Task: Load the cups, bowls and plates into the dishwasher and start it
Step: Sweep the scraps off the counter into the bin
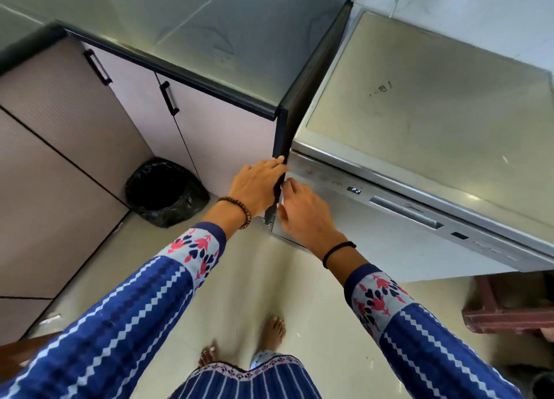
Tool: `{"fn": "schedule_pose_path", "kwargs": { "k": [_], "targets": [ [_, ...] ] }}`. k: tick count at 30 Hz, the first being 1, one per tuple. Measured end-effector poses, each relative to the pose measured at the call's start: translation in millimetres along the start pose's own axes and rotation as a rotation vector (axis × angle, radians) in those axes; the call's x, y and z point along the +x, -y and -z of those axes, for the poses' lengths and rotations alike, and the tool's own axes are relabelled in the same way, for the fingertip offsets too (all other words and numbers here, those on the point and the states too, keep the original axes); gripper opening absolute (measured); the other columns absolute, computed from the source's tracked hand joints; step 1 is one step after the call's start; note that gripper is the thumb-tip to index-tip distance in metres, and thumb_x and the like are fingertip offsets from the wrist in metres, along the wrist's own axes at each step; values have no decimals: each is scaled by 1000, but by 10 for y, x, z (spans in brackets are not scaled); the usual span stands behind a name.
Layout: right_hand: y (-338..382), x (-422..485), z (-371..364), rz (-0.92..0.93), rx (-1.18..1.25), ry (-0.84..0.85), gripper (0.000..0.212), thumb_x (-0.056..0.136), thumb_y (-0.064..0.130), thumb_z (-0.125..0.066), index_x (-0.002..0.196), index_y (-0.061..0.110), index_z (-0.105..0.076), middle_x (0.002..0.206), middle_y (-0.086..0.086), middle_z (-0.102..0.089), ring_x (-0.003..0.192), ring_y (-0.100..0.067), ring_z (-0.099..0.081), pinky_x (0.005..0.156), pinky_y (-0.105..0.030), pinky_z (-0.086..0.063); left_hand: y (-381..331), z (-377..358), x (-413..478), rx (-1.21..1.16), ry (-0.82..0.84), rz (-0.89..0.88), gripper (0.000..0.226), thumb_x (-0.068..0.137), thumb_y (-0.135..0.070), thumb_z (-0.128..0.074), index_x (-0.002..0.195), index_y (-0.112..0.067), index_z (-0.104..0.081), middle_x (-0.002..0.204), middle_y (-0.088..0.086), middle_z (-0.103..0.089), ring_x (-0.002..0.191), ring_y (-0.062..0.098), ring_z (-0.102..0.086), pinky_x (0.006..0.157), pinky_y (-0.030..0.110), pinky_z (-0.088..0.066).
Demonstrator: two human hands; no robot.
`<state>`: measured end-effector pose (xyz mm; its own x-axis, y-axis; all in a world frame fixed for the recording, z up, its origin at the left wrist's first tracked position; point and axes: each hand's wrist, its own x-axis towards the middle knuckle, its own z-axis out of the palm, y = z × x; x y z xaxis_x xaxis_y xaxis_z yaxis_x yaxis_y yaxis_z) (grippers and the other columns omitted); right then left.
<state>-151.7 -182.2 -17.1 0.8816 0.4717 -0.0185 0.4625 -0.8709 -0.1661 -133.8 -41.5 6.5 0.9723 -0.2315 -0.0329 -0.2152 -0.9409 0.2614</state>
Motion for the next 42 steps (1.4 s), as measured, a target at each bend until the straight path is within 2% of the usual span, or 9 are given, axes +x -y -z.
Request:
{"fn": "schedule_pose_path", "kwargs": {
  "k": [5, 12, 19, 23, 27, 29, 32, 36, 42],
  "targets": [
    [140, 199, 271, 60, 74, 1, 37, 101, 28, -50, 134, 10, -48, 124, -7, -58, 102, -24, -60, 67, -30, -42, 147, 147, -132, -152, -18, 165, 44, 90, -3, -51, 129, -22, -56, 130, 1, -59, 120, 23, -53, 100, 41, -45],
    [481, 767, 533, 144, 164, -34, 28, 101, 31, -53, 123, 12, -53, 111, -5, -61, 91, -23, -63, 66, -31, -48, 645, 501, -237, -253, -164, 351, 40, 89, -8, -52, 125, -23, -60, 126, 0, -63, 116, 22, -57, 94, 41, -50],
    [1013, 1533, 802, 262, 232, -77, 37, 100, 34, -54, 131, 12, -53, 119, -7, -65, 98, -25, -66, 73, -40, -55, 1345, 1047, -156, -382, -335, 498, 32, 91, -14, -55, 120, -23, -65, 120, 3, -66, 108, 24, -62, 87, 39, -53],
    [1363, 2113, 904, 300, 245, -119, 35, 100, 35, -54, 128, 14, -55, 117, -3, -67, 95, -21, -67, 72, -39, -56, 1887, 1337, 33, -404, -412, 524, 30, 91, -16, -56, 119, -23, -66, 123, 0, -66, 114, 20, -60, 92, 36, -51],
    [1708, 2783, 981, 315, 293, -174, 20, 97, 34, -57, 109, 17, -59, 98, 0, -66, 81, -23, -64, 60, -31, -42, 2469, 1657, 250, -406, -462, 510, 28, 90, -14, -55, 115, -19, -68, 116, 3, -69, 109, 23, -61, 89, 37, -51],
    [1913, 3161, 994, 293, 319, -183, 19, 96, 32, -60, 107, 16, -60, 96, -1, -66, 78, -24, -64, 58, -33, -44, 2825, 1800, 377, -394, -465, 488, 29, 89, -13, -55, 114, -18, -68, 114, 4, -68, 108, 24, -61, 88, 39, -50],
    [2184, 3626, 978, 280, 357, -188, 25, 97, 34, -62, 113, 15, -61, 101, -2, -68, 81, -23, -67, 63, -41, -54, 3295, 1958, 536, -372, -467, 462, 30, 89, -12, -55, 115, -17, -67, 113, 3, -68, 107, 23, -60, 87, 36, -49],
    [2478, 4155, 952, 264, 409, -204, 27, 96, 26, -63, 118, 10, -63, 113, -5, -67, 94, -21, -66, 72, -26, -48, 3905, 2101, 734, -346, -437, 440, 28, 89, -15, -54, 115, -20, -66, 114, -1, -68, 110, 20, -60, 93, 40, -48],
    [2706, 4773, 837, 274, 391, -157, 28, 94, 23, -64, 118, 9, -62, 115, -5, -65, 96, -20, -63, 76, -23, -44, 4532, 2179, 1003, -315, -353, 453, 33, 91, -16, -52, 121, -19, -63, 122, -1, -66, 117, 20, -57, 99, 41, -44]
  ]
}}
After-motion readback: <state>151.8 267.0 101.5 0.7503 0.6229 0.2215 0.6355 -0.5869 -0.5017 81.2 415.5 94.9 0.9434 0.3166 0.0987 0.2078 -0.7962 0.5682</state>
